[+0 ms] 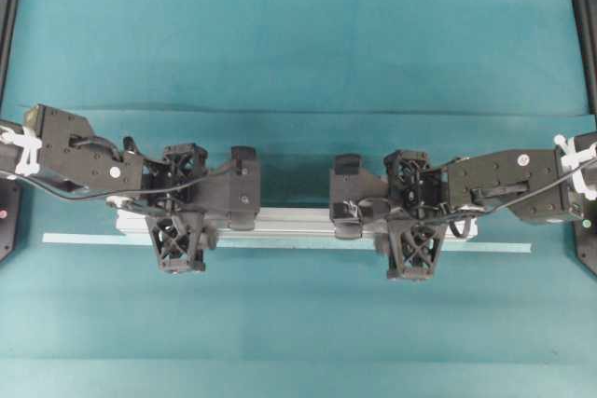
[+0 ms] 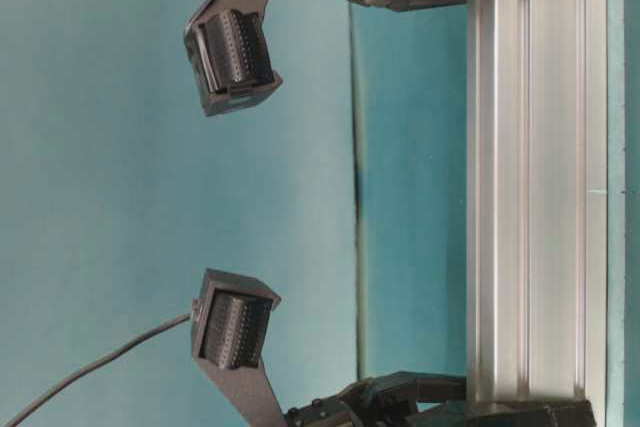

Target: Lift the metal rail with both hands.

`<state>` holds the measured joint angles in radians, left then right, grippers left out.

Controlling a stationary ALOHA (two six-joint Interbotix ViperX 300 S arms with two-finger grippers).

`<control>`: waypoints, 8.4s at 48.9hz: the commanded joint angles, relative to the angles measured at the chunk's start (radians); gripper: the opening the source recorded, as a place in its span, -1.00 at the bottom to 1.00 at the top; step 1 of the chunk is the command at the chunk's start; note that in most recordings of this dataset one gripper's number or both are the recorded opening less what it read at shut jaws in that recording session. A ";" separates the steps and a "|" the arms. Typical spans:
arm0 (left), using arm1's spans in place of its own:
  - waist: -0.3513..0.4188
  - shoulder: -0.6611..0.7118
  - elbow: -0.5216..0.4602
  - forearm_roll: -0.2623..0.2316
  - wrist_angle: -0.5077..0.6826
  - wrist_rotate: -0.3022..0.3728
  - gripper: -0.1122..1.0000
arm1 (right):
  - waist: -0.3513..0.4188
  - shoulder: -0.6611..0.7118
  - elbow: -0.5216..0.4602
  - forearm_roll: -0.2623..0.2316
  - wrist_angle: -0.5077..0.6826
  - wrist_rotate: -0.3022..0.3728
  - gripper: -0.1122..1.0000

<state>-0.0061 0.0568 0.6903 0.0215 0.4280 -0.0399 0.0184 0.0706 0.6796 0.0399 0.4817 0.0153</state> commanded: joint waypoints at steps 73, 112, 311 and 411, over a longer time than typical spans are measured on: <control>0.012 -0.150 -0.031 0.002 0.104 -0.049 -0.16 | -0.026 -0.144 -0.049 0.003 0.187 0.006 -0.10; 0.021 -0.344 -0.222 0.002 0.433 -0.054 -0.16 | -0.031 -0.245 -0.347 0.008 0.566 0.028 -0.10; 0.078 -0.104 -0.072 0.002 0.169 -0.087 -0.16 | -0.021 -0.101 -0.101 0.006 0.227 0.003 -0.10; 0.031 -0.031 0.021 0.005 -0.095 -0.038 -0.16 | 0.000 0.008 -0.005 0.023 0.032 0.017 -0.10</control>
<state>0.0092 0.0337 0.7225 0.0230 0.3543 -0.0966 0.0046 0.0690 0.6750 0.0537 0.5154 0.0230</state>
